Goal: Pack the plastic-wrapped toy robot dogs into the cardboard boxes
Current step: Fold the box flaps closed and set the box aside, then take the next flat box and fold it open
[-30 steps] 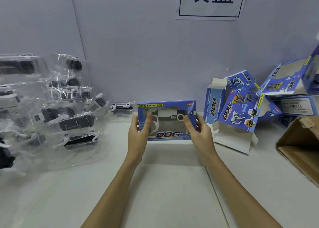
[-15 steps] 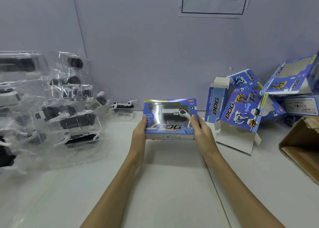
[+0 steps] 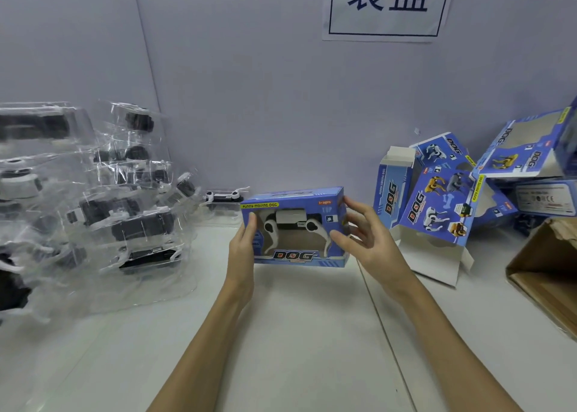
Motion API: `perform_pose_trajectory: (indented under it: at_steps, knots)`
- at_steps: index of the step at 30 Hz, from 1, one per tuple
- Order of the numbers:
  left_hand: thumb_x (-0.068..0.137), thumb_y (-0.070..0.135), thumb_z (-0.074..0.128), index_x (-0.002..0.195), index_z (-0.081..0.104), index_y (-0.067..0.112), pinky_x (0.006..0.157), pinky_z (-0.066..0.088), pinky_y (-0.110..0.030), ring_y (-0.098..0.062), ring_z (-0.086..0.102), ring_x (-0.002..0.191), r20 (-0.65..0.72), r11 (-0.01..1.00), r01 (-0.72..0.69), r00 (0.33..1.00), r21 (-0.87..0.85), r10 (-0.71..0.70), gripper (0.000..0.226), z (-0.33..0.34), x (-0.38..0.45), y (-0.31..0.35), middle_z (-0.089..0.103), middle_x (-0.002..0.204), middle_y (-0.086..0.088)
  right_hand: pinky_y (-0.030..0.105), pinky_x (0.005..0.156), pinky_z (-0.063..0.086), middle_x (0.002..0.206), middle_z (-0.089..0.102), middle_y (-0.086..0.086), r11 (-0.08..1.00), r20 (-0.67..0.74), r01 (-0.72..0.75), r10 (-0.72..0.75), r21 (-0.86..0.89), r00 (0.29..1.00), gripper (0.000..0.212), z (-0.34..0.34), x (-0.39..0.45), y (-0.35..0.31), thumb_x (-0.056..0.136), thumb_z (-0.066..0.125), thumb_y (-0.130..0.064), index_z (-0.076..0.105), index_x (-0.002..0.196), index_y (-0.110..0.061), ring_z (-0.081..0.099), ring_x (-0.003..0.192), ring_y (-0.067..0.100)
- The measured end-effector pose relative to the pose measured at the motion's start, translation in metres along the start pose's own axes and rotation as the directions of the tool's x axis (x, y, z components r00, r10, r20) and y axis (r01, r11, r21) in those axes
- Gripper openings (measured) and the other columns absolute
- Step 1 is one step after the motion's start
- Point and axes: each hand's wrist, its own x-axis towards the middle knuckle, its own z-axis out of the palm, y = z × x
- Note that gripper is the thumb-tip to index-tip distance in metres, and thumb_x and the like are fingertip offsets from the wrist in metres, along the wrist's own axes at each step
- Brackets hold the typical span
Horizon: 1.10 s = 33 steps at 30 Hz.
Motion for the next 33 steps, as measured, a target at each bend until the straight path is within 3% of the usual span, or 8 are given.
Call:
perform_pose_trajectory:
  at_steps: [7,12,19,23,25,28,30,33]
  knots:
    - [0.09,0.067,0.064,0.071,0.069,0.019,0.062,0.049,-0.022,-0.012,0.062,0.071,0.002,0.988,-0.016,1.0,0.153,0.016,0.052,-0.006,0.0,0.006,0.07,0.076,0.005,0.033,0.064,0.063,0.112,0.072,0.004,0.935,0.067,-0.305,0.321,-0.183,0.945,0.066,-0.019,-0.003,-0.012,0.077,0.088,-0.045,0.048,0.13,-0.042,0.077,0.093,0.016]
    - [0.1,0.07,0.034,0.13,0.069,0.03,0.085,0.052,-0.041,-0.019,0.069,0.112,0.015,0.999,-0.029,0.999,0.018,0.029,0.061,-0.005,0.006,0.008,0.074,0.126,0.004,0.035,0.064,0.063,0.118,0.073,0.011,0.996,-0.251,-0.056,0.071,0.066,0.965,0.074,-0.038,-0.001,-0.035,0.069,0.088,-0.042,0.057,0.131,-0.016,0.075,0.1,0.032]
    - [0.104,0.062,0.037,0.112,0.076,0.013,0.083,0.054,-0.044,-0.032,0.068,0.102,0.023,0.996,0.02,1.0,0.088,-0.022,0.063,-0.001,0.003,0.003,0.075,0.119,-0.006,0.039,0.093,0.06,0.136,0.067,0.005,0.831,-0.891,0.517,-0.061,0.205,0.451,0.09,-0.064,0.0,-0.055,0.079,0.089,-0.038,0.035,0.144,-0.007,0.073,0.113,0.022]
    - [0.107,0.058,0.035,0.111,0.077,0.011,0.087,0.052,-0.048,-0.034,0.068,0.102,0.063,0.991,0.027,0.997,0.13,-0.036,0.063,0.001,0.003,0.0,0.074,0.119,-0.007,0.039,0.102,0.055,0.136,0.063,0.01,0.941,-0.884,0.321,-0.062,0.102,0.463,0.061,-0.074,0.002,-0.037,0.087,0.083,-0.012,0.043,0.132,-0.001,0.066,0.123,0.023]
    - [0.106,0.058,0.035,0.11,0.077,0.011,0.086,0.053,-0.048,-0.034,0.068,0.102,0.079,0.991,0.023,0.996,0.133,-0.033,0.063,0.002,0.003,-0.001,0.075,0.118,-0.007,0.043,0.107,0.049,0.136,0.06,0.01,0.972,-0.851,0.003,-0.208,-0.236,0.483,0.049,-0.078,0.001,-0.019,0.088,0.082,-0.012,0.054,0.128,-0.004,0.057,0.132,0.031]
    - [0.106,0.058,0.036,0.108,0.078,0.011,0.084,0.053,-0.047,-0.034,0.068,0.101,0.084,0.992,0.023,0.996,0.121,-0.033,0.063,0.004,0.002,-0.002,0.075,0.116,-0.007,0.054,0.126,0.015,0.167,0.032,0.011,0.554,-0.712,-0.496,-0.287,-0.669,0.641,0.055,-0.091,-0.001,0.01,0.093,0.075,-0.018,0.054,0.143,-0.019,0.021,0.157,0.031]
    - [0.107,0.056,0.036,0.106,0.078,0.01,0.083,0.053,-0.046,-0.034,0.068,0.1,0.078,0.992,0.028,0.996,0.119,-0.037,0.062,0.005,0.0,0.0,0.075,0.115,-0.007,0.056,0.125,0.01,0.174,0.01,0.008,0.475,-0.742,-0.594,-0.223,-0.649,0.632,0.065,-0.099,-0.004,0.022,0.094,0.071,-0.009,0.049,0.15,-0.031,0.007,0.16,0.032]
    - [0.107,0.056,0.036,0.104,0.079,0.011,0.082,0.054,-0.045,-0.033,0.068,0.098,0.083,0.991,0.037,0.995,0.131,-0.048,0.062,0.009,-0.003,0.001,0.076,0.114,-0.006,0.048,0.114,0.036,0.167,0.024,0.022,0.679,-0.771,-0.521,-0.105,-0.517,0.628,0.06,-0.11,-0.01,0.035,0.098,0.063,-0.002,0.053,0.15,-0.031,0.031,0.15,0.044]
